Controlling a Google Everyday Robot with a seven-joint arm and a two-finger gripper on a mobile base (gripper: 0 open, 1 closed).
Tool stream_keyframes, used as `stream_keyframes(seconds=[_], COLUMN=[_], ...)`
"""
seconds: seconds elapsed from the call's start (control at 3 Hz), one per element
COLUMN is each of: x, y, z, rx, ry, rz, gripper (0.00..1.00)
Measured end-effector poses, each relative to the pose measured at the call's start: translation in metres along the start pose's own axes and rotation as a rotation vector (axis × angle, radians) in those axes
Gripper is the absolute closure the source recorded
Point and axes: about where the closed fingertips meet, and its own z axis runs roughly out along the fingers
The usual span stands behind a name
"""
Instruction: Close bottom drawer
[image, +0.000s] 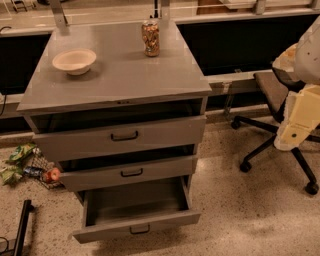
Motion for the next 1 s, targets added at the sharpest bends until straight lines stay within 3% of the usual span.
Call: stream_keyframes(seconds=[0.33, 0.67, 1.0], x=[0.0, -0.012, -0.034], y=[0.0, 0.0, 0.01], z=[0.0, 0.008, 0.046], rx=[0.0, -0.007, -0.058], ry=[0.0, -0.037, -0.122], rz=[0.0, -0.029, -0.077], gripper=[0.0, 0.16, 0.39])
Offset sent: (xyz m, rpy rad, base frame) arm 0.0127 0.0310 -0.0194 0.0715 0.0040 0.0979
